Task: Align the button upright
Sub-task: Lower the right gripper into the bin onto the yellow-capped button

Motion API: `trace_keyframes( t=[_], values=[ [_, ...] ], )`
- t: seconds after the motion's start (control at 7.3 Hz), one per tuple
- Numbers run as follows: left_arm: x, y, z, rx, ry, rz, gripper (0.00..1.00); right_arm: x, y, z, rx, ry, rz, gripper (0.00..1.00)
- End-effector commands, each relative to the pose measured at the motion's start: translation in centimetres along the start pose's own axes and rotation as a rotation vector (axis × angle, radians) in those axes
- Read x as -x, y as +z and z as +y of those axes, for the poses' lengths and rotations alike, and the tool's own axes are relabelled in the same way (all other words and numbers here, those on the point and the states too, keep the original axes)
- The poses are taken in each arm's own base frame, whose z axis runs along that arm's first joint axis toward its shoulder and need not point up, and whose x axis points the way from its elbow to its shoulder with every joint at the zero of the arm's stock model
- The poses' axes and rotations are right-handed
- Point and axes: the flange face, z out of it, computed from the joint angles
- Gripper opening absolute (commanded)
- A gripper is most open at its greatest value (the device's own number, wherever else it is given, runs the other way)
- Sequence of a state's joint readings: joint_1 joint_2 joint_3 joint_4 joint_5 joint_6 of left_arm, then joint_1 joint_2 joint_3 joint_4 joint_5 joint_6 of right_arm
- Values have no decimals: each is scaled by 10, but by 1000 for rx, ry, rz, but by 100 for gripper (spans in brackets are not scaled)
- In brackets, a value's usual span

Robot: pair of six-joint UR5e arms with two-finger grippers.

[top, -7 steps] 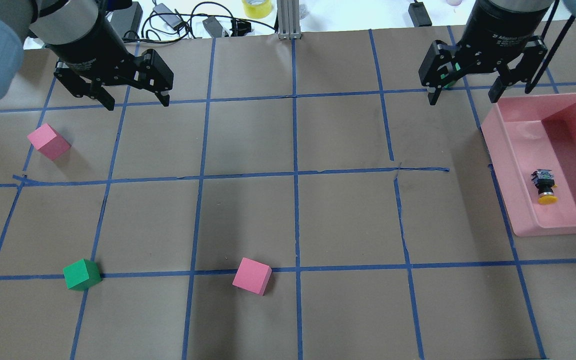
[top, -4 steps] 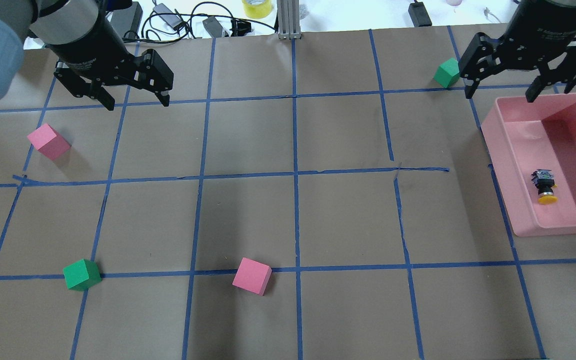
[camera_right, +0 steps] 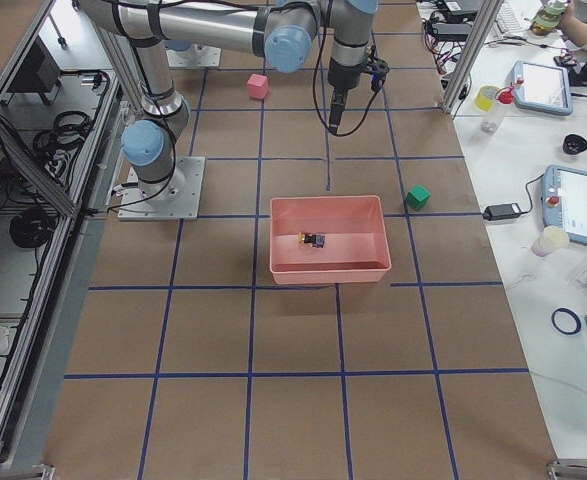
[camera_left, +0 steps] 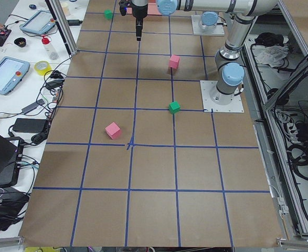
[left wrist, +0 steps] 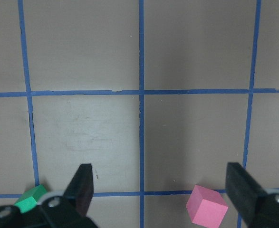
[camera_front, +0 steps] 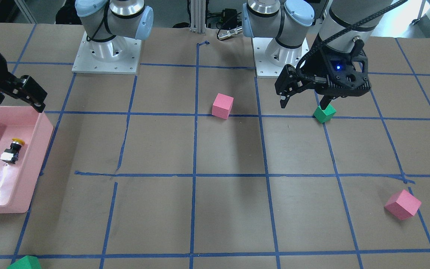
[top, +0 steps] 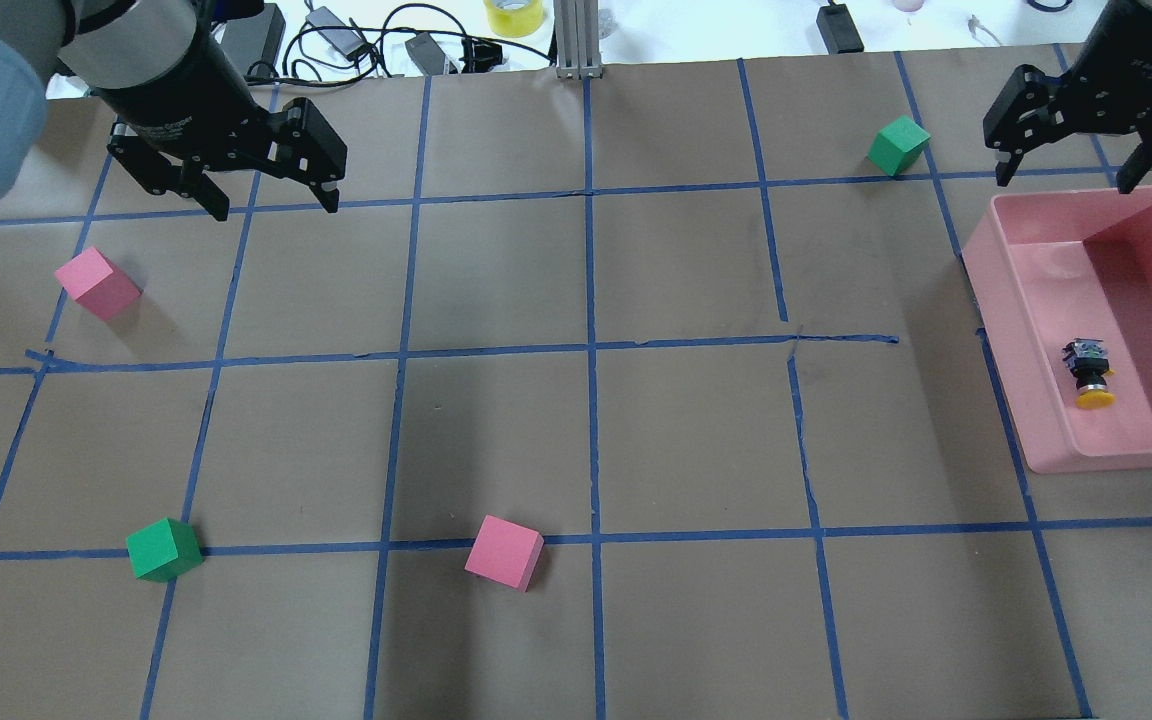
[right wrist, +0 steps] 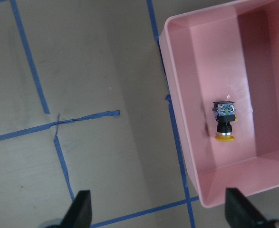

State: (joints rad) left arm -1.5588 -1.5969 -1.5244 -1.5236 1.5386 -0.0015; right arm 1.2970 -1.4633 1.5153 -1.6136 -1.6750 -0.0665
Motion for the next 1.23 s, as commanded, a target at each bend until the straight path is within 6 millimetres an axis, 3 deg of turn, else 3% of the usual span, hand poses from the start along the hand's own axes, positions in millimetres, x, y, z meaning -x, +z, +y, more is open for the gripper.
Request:
trace_keyframes(
  t=[0.0, 0.14, 0.27, 0.41, 0.55, 0.96, 1.1],
  values=[
    [0, 0, 0, 0, 0, 0, 100, -46, 56, -23, -76, -23, 24, 100],
    [-1, -1, 1, -1, 3, 0, 100, -72, 89, -25, -93, 3, 25, 94],
    [-1, -1, 1, -1, 1, 0, 100, -84, 115, -24, -97, -1, 30, 96],
    [-1, -1, 1, -1, 3, 0, 100, -89, 132, -25, -68, 10, 23, 98],
    [-1, -1, 2, 0, 3, 0, 100, -112, 145, -27, -49, 50, 6, 98],
    [-1, -1, 2, 2, 3, 0, 100, -148, 193, -34, 22, 127, -59, 97],
    [-1, -1, 2, 2, 3, 0, 100, -151, 211, -32, 57, 153, -68, 97]
  ],
)
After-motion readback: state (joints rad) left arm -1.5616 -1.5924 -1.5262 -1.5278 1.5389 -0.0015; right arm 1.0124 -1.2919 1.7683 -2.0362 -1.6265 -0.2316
